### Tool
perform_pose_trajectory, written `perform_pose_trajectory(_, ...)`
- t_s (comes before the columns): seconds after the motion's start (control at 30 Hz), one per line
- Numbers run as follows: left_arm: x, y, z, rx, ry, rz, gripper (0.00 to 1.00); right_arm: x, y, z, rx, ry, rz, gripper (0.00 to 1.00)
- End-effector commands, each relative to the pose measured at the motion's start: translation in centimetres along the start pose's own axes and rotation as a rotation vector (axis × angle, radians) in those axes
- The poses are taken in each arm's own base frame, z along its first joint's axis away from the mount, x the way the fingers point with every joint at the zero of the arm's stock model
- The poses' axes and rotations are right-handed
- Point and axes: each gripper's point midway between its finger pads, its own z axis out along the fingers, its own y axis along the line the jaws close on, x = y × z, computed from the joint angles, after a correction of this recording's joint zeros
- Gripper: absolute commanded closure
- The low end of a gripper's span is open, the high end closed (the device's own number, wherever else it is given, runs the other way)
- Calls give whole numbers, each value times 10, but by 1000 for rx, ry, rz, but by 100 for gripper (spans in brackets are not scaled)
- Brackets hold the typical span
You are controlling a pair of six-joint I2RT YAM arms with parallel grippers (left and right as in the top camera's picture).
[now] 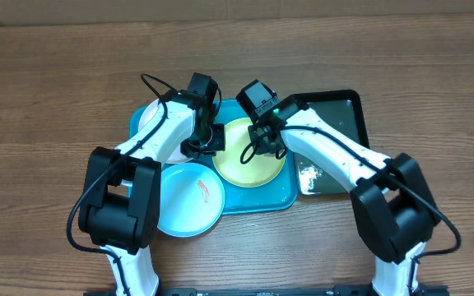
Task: Clean dirty plates on tray and stack at the side
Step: 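Scrub the yellow plate surface with the sponge in right gripper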
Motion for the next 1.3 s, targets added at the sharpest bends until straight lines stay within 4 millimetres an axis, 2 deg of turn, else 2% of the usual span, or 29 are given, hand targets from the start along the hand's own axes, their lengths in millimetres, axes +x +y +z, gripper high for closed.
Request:
perform_pose_trajectory(0.0,1,7,2,-18,4,-21,96,-6,-14,8,28,1,36,96)
perform_pose_trajectory(0.17,1,7,2,-17,4,-21,96,-4,-26,17,31,25,65,96)
perform_pose_trajectory(0.43,1,7,2,-18,3,-21,96,4,-18,25,-25,66,48,96)
perform_pose_trajectory(0.5,1,7,2,-18,3,-21,96,-1,-13,17,-34,52,17,96)
perform_pose_trajectory(0.7,1,7,2,-17,3,-21,96,-32,6,-39,-80,-55,-6,96)
perform_pose_trajectory(0.8,1,7,2,-17,3,-21,96,-35,13,-52,-93,-81,-18,96)
perform_pose_trajectory(0.9,1,7,2,-18,3,-21,96,-30,15,-47,-90,-64,-27,96)
perform_pose_trajectory(1.07,1,7,2,-17,3,-21,96,-14,14,-23,-65,0,-40,96)
perform_pose_trajectory(1.27,1,7,2,-18,3,-21,96,-5,9,4,-30,38,-43,96)
